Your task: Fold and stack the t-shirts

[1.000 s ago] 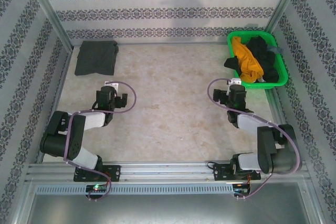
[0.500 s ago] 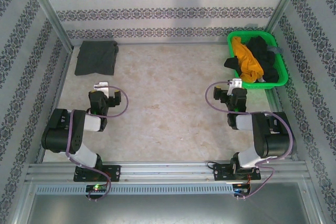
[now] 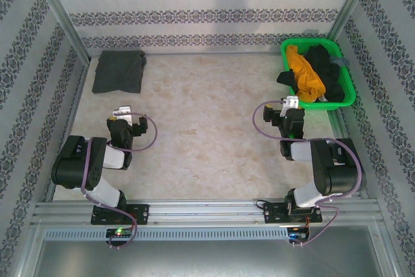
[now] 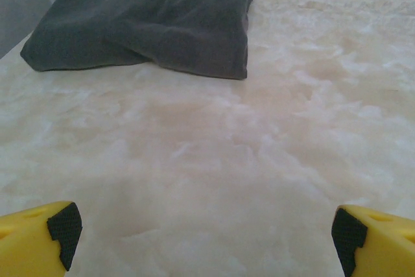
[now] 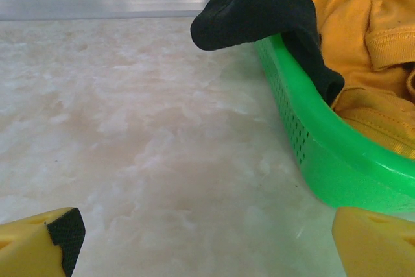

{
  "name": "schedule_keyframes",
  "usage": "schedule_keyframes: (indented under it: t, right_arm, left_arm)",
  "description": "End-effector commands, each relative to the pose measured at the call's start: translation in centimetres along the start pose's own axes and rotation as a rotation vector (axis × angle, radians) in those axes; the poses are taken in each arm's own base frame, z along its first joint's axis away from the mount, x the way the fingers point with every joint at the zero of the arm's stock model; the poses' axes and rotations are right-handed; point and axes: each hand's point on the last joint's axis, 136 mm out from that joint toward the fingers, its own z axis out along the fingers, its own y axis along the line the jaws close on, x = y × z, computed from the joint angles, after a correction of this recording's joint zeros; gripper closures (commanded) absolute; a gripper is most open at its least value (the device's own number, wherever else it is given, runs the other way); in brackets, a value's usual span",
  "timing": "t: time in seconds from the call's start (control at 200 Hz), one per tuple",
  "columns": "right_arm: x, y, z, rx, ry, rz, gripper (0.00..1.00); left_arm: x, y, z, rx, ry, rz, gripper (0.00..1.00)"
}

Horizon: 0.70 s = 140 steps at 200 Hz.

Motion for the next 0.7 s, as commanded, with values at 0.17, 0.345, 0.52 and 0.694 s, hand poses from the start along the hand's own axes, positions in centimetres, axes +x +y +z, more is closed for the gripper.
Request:
schedule_keyframes:
  t: [0.17,0.345,0.52,0.694]
  right_arm:
    - [-0.9,0.0,-0.1,0.006,-0.039,-0.008,0.02]
    - [-0.9,0.0,-0.1,0.007,-0.038,-0.008,0.02]
    - [-0.9,0.0,-0.1,0.007,-0.037,-0.009,0.02]
    - [-0.8,0.0,0.0,0.001,-0.031,-0.004,0.02]
  left_arm:
    - [-2.2,-0.4,1.4,0.016,-0.017,-0.008,0.00]
    - [-2.3,-0.5,1.4,0.017,-0.016,-0.008,0.00]
    - [-2.2,-1.1,1.6,0.054,-0.002,0.010,0.00]
    - [-2.2,-1.1,1.6,0.054,-0.004,0.010,0.00]
